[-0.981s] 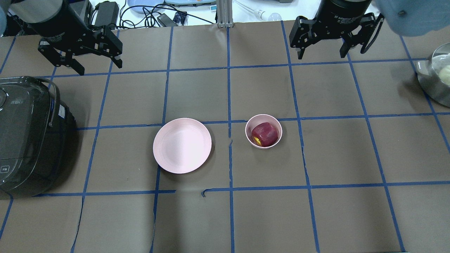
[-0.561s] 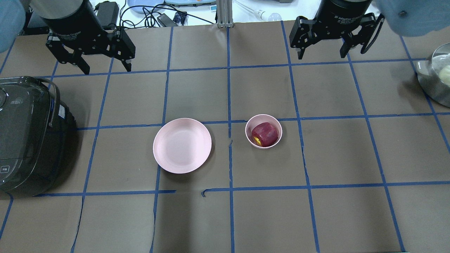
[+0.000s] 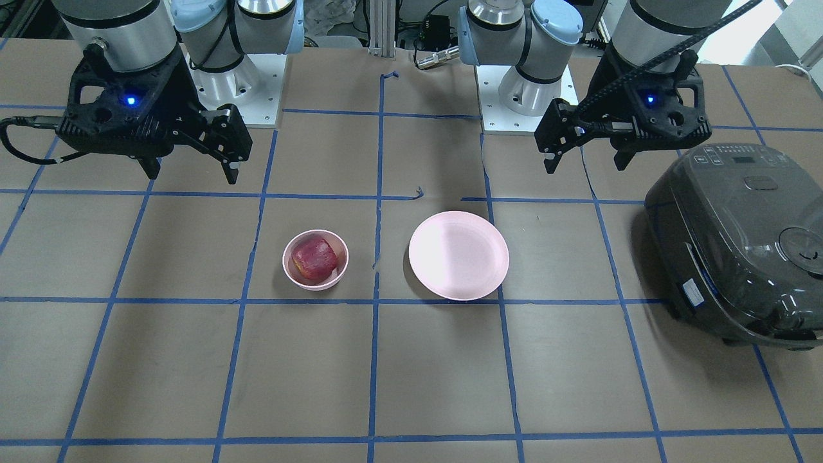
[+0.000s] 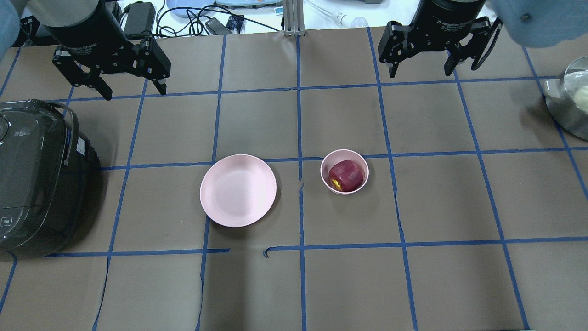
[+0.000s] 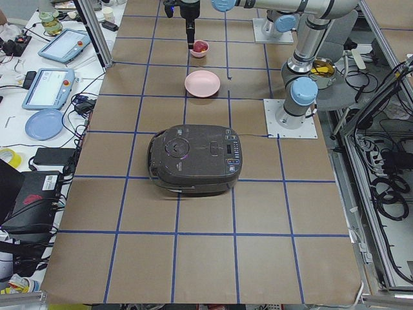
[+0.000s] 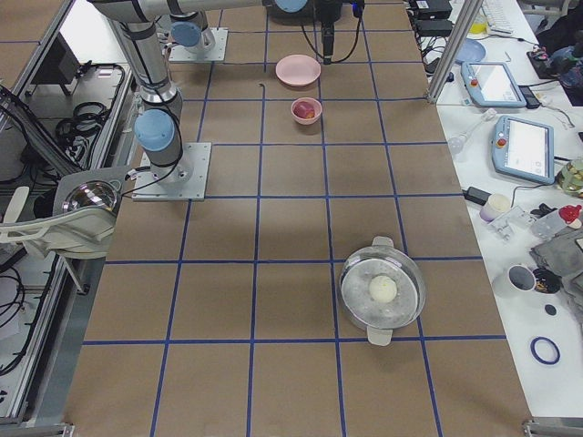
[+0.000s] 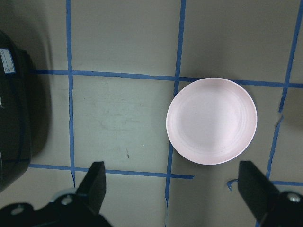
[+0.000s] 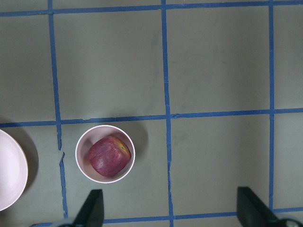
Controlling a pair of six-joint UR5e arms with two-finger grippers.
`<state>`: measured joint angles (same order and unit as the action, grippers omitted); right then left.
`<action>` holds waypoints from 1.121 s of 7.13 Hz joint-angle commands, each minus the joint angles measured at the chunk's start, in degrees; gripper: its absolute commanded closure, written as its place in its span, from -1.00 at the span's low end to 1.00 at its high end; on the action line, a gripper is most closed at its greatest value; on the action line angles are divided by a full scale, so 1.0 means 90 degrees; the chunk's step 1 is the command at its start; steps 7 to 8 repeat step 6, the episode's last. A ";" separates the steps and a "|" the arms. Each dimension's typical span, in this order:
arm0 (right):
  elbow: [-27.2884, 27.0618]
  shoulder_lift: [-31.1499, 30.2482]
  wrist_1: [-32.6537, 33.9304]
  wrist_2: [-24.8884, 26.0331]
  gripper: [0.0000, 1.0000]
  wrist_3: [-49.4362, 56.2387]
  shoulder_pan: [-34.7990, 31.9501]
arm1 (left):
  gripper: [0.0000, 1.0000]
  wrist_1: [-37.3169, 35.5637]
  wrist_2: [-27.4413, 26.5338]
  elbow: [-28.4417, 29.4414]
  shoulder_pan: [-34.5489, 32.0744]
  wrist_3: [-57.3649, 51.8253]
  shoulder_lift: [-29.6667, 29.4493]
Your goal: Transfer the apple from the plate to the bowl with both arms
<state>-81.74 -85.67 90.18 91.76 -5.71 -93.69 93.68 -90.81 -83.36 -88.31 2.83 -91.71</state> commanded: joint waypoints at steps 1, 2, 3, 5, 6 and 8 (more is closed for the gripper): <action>0.0000 0.0007 0.0000 0.0000 -1.00 0.0000 0.0000 | -1.00 0.0030 0.0060 -0.0015 -0.0021 -0.0002 0.0014; 0.0000 0.0007 0.0010 -0.0019 -1.00 0.0000 -0.0010 | -1.00 0.0031 0.0051 -0.0015 -0.0012 -0.0021 0.0014; 0.0000 0.0007 0.0010 -0.0010 -1.00 0.0000 -0.0010 | -1.00 0.0031 0.0060 -0.0015 -0.0021 -0.0031 0.0014; 0.0000 0.0007 0.0010 0.0000 -1.00 0.0000 -0.0010 | -1.00 0.0021 0.0002 0.0023 -0.0002 -0.0196 0.0014; 0.0000 0.0007 0.0010 0.0000 -1.00 0.0000 -0.0010 | -1.00 0.0021 0.0050 0.0004 0.0008 -0.0275 0.0024; 0.0000 0.0007 0.0010 0.0000 -1.00 0.0000 -0.0010 | -1.00 0.0021 0.0050 0.0004 0.0008 -0.0275 0.0024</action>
